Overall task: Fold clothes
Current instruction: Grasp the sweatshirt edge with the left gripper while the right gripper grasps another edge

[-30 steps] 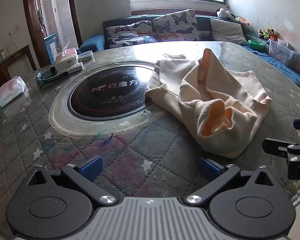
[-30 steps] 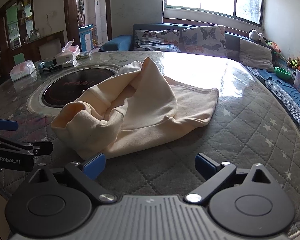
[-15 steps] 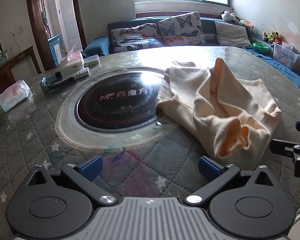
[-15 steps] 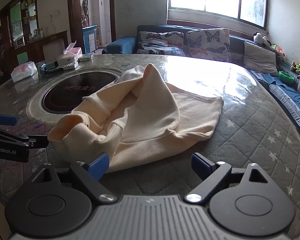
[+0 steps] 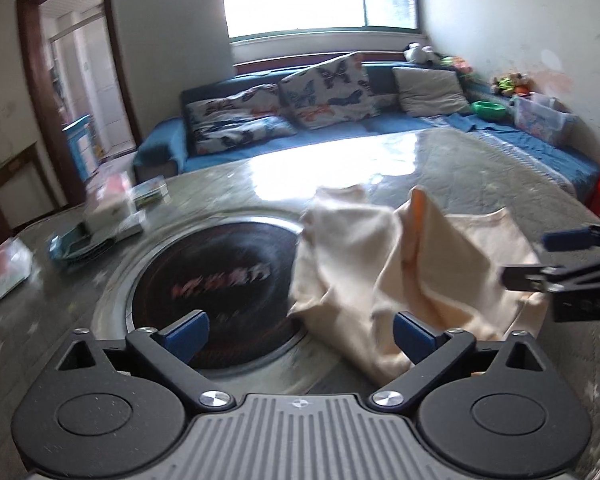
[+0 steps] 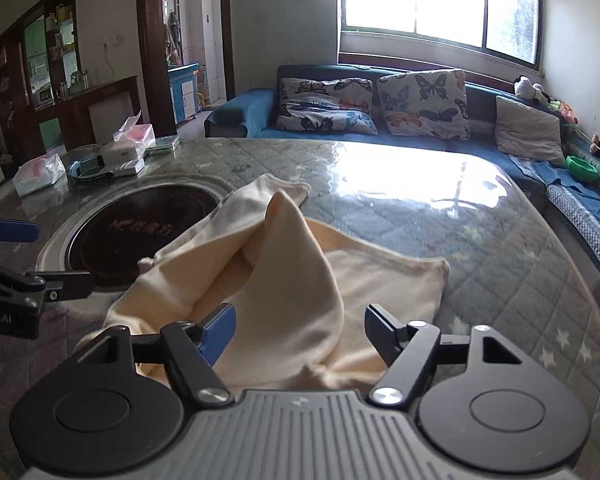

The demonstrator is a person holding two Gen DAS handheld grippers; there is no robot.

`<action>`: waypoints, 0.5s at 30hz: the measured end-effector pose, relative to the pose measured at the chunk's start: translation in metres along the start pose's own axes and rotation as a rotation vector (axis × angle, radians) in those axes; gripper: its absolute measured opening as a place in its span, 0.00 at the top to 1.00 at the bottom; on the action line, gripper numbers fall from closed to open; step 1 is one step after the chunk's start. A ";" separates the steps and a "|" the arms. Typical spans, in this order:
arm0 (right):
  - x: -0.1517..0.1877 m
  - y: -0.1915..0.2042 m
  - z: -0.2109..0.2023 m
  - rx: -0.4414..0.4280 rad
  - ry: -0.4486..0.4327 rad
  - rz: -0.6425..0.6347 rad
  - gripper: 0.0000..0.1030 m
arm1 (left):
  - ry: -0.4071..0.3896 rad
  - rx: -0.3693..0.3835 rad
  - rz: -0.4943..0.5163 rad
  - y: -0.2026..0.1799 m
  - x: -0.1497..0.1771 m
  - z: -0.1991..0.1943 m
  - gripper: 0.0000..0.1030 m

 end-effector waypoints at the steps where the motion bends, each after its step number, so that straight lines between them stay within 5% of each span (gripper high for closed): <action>1: -0.003 -0.002 0.003 0.007 -0.004 0.006 0.32 | -0.002 0.019 0.006 -0.004 -0.004 0.004 0.09; 11: -0.047 -0.002 0.058 -0.024 0.007 -0.045 0.44 | 0.031 0.122 0.061 -0.029 -0.021 0.048 0.42; 15: -0.055 0.001 0.073 -0.034 0.015 -0.064 0.51 | 0.035 0.158 0.104 -0.040 -0.025 0.060 0.46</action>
Point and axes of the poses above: each gripper's, at about its wrist camera, not at the fingertips, and z roughly the way its jaws point, y to its left, x to its underside, the point moved 9 cm from there along z, roughly the way its jaws point, and after that the axes turned 5 degrees about -x, right-handed, at the moved point
